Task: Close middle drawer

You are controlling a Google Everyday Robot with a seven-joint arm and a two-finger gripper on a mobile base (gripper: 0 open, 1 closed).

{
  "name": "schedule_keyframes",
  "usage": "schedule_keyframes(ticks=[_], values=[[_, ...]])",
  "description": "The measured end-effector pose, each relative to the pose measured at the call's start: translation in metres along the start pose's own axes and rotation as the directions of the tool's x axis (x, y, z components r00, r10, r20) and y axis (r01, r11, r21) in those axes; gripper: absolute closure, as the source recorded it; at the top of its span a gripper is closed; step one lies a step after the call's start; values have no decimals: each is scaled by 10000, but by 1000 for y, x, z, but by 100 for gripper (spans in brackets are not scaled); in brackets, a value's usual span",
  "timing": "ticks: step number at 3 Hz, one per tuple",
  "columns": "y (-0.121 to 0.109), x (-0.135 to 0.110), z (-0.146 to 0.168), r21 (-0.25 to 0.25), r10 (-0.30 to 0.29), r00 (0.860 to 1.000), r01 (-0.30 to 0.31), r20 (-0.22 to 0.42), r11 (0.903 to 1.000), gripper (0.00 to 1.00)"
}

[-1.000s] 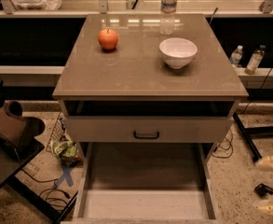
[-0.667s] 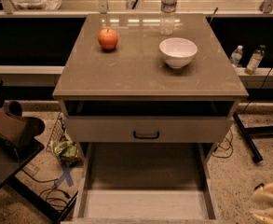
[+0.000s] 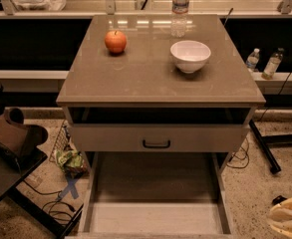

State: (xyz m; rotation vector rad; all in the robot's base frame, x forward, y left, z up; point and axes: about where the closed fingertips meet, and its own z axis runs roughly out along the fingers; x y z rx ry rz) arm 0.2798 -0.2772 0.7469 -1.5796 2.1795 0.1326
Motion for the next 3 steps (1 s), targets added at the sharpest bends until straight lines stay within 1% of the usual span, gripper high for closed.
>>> schedule_keyframes(ticks=[1, 2, 3], values=[[7, 4, 19, -155, 42, 9998, -38, 212, 9999, 100], [39, 28, 81, -442, 325, 9907, -268, 1319, 9987, 100], [60, 53, 128, -285, 303, 9763, -247, 2141, 9993, 100]])
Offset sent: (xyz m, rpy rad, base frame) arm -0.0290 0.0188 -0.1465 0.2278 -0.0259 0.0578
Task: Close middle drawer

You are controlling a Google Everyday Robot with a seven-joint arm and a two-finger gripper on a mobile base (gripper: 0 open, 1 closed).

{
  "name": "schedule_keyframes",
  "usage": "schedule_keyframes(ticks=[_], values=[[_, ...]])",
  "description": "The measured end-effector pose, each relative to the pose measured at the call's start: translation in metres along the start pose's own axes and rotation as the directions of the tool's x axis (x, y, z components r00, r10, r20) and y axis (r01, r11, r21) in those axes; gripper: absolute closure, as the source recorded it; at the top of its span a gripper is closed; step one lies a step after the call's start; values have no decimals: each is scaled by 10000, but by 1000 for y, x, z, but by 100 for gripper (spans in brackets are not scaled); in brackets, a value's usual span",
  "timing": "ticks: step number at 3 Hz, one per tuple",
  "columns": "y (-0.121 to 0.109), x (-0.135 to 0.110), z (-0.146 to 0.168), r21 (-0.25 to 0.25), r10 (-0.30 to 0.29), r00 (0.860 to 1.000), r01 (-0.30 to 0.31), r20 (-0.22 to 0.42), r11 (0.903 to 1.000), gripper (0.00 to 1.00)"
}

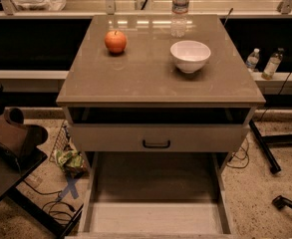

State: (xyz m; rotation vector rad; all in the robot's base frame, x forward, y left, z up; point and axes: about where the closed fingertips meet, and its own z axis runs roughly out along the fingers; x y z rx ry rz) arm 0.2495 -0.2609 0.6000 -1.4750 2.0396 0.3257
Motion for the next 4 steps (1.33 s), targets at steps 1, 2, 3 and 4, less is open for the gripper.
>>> schedule_keyframes(ticks=[1, 2, 3, 4], values=[[8, 36, 32, 219, 94, 9960, -114, 889, 9997, 100], [21, 61, 63, 91, 349, 9859, -369, 1634, 9993, 100], [38, 74, 95, -259, 649, 9740, -607, 2169, 9978, 100], [50, 78, 126, -712, 874, 9623, -713, 2574, 9949, 100]])
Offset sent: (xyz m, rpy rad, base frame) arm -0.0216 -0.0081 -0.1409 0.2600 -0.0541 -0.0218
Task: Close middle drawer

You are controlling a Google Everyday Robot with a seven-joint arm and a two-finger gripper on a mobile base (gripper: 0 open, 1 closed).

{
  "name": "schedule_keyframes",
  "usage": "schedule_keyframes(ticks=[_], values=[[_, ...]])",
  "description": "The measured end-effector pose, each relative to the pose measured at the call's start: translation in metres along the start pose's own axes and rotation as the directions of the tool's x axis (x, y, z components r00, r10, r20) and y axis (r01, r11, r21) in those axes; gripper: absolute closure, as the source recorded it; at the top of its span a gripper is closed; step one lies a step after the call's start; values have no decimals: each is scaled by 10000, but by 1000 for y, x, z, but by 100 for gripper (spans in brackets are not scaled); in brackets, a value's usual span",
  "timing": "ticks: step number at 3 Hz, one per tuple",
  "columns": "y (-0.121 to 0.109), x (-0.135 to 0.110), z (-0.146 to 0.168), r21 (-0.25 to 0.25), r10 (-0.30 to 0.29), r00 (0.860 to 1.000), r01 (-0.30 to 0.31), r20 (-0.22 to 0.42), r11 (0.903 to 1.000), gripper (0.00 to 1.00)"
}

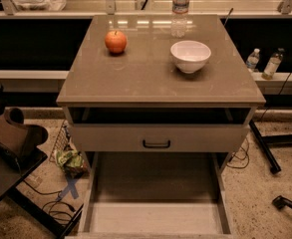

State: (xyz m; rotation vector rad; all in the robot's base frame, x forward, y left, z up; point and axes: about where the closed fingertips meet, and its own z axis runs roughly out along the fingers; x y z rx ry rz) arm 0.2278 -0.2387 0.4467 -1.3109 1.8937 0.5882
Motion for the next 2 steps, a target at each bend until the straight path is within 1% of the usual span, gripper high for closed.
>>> schedule_keyframes(ticks=[1, 2], values=[[2, 3, 16, -238, 38, 9999, -35, 132, 9997, 100], [-9, -1, 41, -447, -156, 9992, 172, 369, 9988, 100]])
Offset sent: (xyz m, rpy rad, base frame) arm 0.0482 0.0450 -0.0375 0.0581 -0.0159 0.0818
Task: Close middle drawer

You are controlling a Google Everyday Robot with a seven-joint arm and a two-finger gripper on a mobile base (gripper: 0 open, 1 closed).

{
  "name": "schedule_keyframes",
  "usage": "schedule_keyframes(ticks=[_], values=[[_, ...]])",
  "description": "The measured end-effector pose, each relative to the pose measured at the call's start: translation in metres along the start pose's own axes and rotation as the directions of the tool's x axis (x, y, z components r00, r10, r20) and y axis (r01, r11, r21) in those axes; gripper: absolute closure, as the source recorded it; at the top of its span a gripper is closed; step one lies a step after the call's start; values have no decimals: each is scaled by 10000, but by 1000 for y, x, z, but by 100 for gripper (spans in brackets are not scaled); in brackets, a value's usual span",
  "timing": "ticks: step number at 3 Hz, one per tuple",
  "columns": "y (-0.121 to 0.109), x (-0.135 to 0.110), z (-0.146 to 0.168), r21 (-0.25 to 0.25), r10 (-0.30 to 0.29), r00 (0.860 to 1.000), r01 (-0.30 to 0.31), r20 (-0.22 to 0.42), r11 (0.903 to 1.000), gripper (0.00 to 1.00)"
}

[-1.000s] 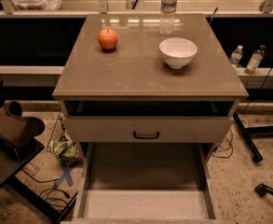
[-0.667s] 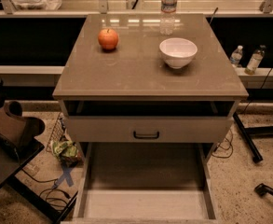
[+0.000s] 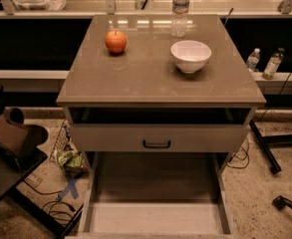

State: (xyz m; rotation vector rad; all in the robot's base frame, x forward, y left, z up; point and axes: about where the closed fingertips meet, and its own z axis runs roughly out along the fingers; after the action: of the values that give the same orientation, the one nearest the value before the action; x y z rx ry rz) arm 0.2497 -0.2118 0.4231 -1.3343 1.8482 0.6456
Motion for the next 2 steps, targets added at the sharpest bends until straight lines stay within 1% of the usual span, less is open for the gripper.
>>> schedule_keyframes(ticks=[1, 2], values=[[-22, -2, 31, -260, -161, 9996, 167, 234, 9995, 100], [-34, -5, 48, -392, -246, 9989, 262, 410, 9989, 100]])
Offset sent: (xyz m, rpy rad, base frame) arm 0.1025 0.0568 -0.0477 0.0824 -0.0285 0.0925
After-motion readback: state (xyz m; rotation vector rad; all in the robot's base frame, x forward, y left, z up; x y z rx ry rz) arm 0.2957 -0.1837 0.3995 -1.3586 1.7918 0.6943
